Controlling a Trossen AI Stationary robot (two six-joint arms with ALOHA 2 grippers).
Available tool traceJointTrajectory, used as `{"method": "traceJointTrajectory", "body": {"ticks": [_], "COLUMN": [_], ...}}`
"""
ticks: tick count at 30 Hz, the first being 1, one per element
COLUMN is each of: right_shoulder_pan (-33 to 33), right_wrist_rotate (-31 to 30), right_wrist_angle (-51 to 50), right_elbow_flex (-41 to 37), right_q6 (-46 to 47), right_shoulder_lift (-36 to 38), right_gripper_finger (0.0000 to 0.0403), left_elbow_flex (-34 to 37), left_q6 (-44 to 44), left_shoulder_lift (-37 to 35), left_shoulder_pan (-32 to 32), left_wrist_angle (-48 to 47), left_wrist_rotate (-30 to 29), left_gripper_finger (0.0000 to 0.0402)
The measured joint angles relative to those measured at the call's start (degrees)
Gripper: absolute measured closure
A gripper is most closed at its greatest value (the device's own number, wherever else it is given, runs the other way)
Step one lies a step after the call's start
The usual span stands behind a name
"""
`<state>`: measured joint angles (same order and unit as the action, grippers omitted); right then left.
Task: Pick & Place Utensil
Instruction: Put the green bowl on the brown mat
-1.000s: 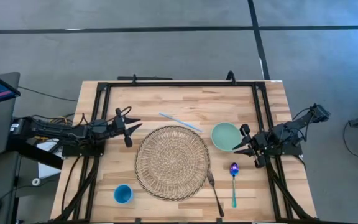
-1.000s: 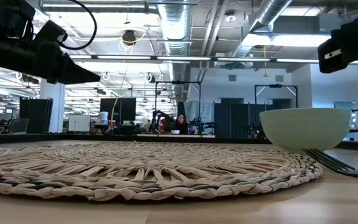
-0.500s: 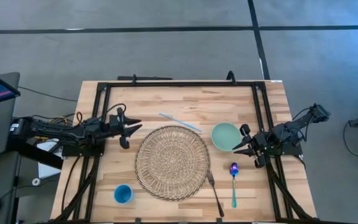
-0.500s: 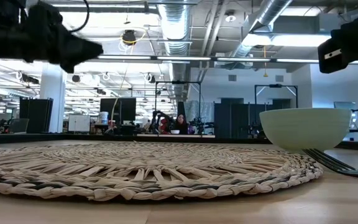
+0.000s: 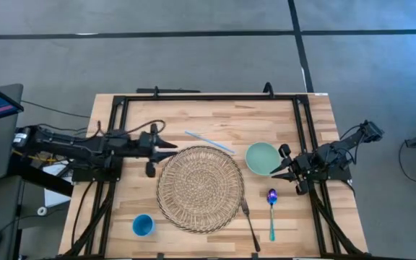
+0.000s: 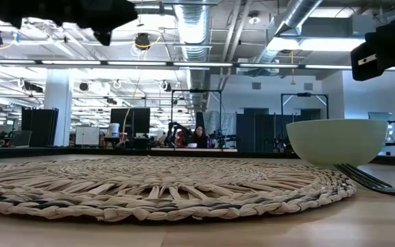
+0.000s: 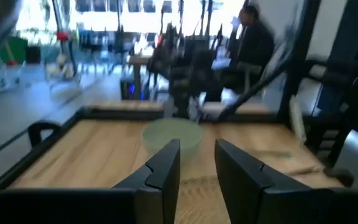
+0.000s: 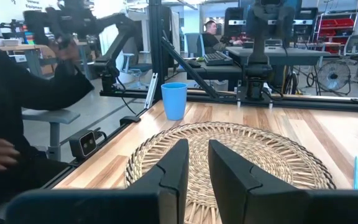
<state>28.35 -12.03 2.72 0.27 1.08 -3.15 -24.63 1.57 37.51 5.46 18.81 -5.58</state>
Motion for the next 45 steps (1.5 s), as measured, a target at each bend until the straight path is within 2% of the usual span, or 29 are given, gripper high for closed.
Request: {"method": "traceJointTrajectory", "body": {"ticks": [5,10,30,35,40,45], "right_shoulder_pan": [0.0,0.0,0.0,0.0,0.0,0.0], "right_wrist_rotate": [0.0,0.0,-0.1,-3.0,-3.4,-10.9], "right_wrist_angle": [0.0,0.0,3.2,6.9,7.3,15.0], "right_elbow_flex": [0.0,0.0,0.0,0.0,0.0,0.0], "right_q6": [0.0,0.0,0.0,-0.1,-2.9,-5.7], "right_shoulder_lift": [0.0,0.0,0.0,0.0,0.0,0.0], "right_gripper_finger": [0.0346,0.0346,0.0346,0.0346,0.0346,0.0346], "left_elbow_flex": [-3.4,-3.4,-3.4,-3.4,-3.4,-3.4], "left_q6": [2.0,2.6,2.7,2.7,2.7,2.7], "left_shoulder_lift": [7.7,11.0,11.3,11.3,11.3,11.3], "left_shoulder_pan": [1.0,1.0,1.0,0.8,0.8,0.8], "left_wrist_angle": [-1.2,-1.4,-1.2,-0.8,-0.8,-0.4], "left_wrist_rotate": [-0.8,-0.8,-0.8,-0.8,-0.8,-1.7], "left_gripper_finger": [0.0300,0.0300,0.0300,0.0300,0.0300,0.0300]}}
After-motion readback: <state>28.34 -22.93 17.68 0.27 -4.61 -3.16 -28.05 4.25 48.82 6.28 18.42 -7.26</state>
